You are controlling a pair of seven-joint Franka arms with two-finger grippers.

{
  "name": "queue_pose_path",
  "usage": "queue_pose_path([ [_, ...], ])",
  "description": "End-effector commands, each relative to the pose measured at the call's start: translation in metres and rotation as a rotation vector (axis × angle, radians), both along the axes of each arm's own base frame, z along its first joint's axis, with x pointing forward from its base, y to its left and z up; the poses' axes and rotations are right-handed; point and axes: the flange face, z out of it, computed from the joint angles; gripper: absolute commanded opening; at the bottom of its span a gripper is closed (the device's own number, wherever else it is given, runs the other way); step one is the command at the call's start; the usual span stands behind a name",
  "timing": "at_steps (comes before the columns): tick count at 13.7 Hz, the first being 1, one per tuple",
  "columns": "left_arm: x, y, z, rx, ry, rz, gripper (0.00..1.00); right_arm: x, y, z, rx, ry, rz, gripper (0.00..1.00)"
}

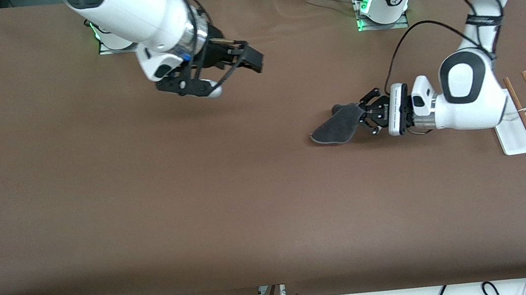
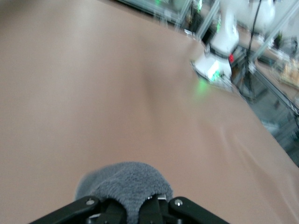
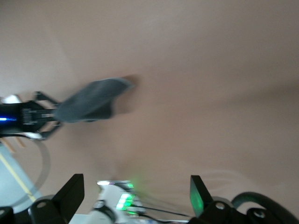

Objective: Pass towel and hang on rack
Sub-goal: 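Carry the towel to the rack while the right gripper withdraws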

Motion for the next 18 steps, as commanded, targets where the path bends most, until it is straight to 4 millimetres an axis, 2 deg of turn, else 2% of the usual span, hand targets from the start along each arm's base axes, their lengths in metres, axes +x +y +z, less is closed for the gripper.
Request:
queue_pose_path([
  [1, 0.016, 0.05, 0.038, 0.236, 0.047, -0.084, 0.0, 0.009, -0.065, -0.005, -0.069, -0.013, 0.153, 1.0],
  [3, 0.019, 0.107, 0.05, 0.361, 0.101, -0.103, 0.0, 0.014, -0.118, -0.015, -0.095, -0.019, 0.262, 1.0],
  [5, 0.021, 0.175, 0.058, 0.475, 0.147, -0.101, 0.0, 0.011, -0.147, -0.017, -0.172, -0.032, 0.345, 1.0],
  [6, 0.023, 0.212, 0.06, 0.54, 0.157, -0.085, 0.0, 0.015, -0.173, -0.016, -0.2, -0.036, 0.342, 1.0],
  [9, 0.008, 0.316, 0.045, 0.634, 0.245, 0.03, 0.0, 0.02, -0.232, -0.021, -0.256, -0.054, 0.437, 1.0],
  [11, -0.004, 0.365, 0.043, 0.72, 0.268, 0.088, 0.0, 0.014, -0.248, -0.015, -0.329, -0.064, 0.455, 1.0],
  [12, -0.005, 0.389, 0.051, 0.772, 0.26, 0.113, 0.0, 0.01, -0.253, -0.012, -0.357, -0.07, 0.463, 1.0],
  [14, -0.01, 0.425, 0.056, 0.851, 0.256, 0.154, 0.0, 0.014, -0.271, -0.013, -0.358, -0.083, 0.504, 1.0],
  [15, -0.014, 0.443, 0.047, 0.875, 0.256, 0.177, 0.0, 0.018, -0.285, -0.014, -0.36, -0.086, 0.513, 1.0],
  [17, -0.027, 0.482, 0.027, 0.898, 0.263, 0.238, 0.0, 0.024, -0.298, -0.016, -0.371, -0.088, 0.508, 1.0],
  [18, -0.027, 0.492, 0.023, 0.914, 0.242, 0.256, 0.0, 0.026, -0.3, -0.015, -0.373, -0.101, 0.518, 1.0],
])
